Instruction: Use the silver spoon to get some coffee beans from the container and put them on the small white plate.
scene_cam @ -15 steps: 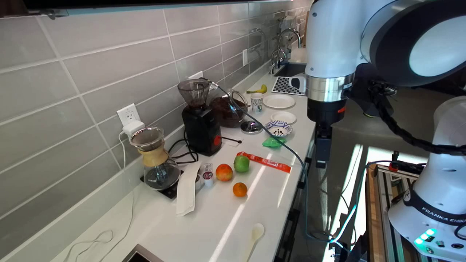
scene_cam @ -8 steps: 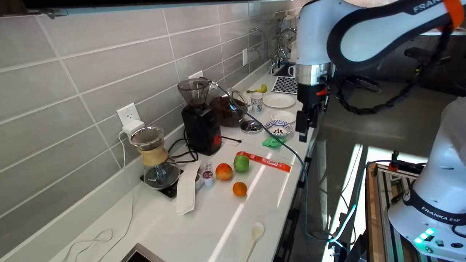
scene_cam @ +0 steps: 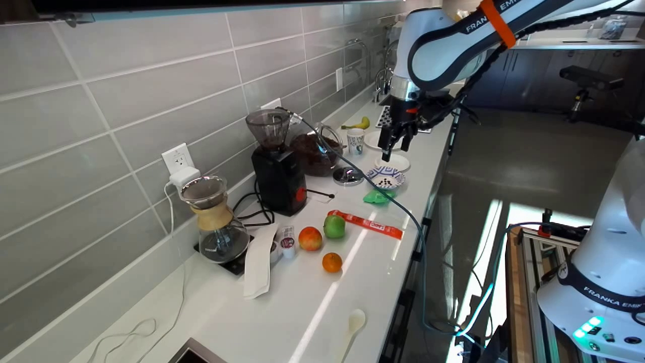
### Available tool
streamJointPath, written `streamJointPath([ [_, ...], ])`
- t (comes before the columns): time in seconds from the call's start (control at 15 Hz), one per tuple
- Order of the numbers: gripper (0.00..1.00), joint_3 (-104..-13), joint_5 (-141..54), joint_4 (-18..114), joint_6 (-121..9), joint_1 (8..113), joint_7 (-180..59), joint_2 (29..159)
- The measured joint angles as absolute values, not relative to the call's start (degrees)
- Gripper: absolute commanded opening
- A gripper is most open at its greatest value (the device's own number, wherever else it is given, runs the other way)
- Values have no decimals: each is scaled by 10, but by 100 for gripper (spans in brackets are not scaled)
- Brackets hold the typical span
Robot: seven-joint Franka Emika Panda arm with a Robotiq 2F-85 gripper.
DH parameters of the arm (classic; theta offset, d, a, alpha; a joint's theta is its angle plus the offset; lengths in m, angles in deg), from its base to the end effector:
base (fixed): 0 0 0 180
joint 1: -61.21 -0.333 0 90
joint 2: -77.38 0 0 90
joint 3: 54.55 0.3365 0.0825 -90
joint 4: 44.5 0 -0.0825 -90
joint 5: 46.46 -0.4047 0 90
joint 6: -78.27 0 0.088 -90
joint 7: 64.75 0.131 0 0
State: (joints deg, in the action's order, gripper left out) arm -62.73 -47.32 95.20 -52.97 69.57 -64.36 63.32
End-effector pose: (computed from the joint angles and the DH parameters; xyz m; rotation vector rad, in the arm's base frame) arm 0.4563 -0.1347 0.3878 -3.0696 0.4675 -0.1564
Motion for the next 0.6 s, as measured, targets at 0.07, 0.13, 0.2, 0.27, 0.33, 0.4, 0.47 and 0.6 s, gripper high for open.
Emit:
streamJointPath([
  [0.07, 100, -627, -473, 950, -530, 696, -644, 637],
  [0.13, 100, -626, -473, 951, -530, 695, -644, 636],
  [0.2, 100, -625, -473, 952, -530, 695, -644, 633],
  [0.27, 100, -625, -473, 953, -530, 694, -644, 630],
  [0.33, 100, -624, -473, 953, -530, 694, -644, 628],
  [0.4, 100, -624, -473, 953, -530, 694, -644, 627],
  [0.47, 100, -624, -473, 953, -530, 694, -644, 626],
  [0.6, 100, -624, -473, 954, -530, 694, -644, 626],
])
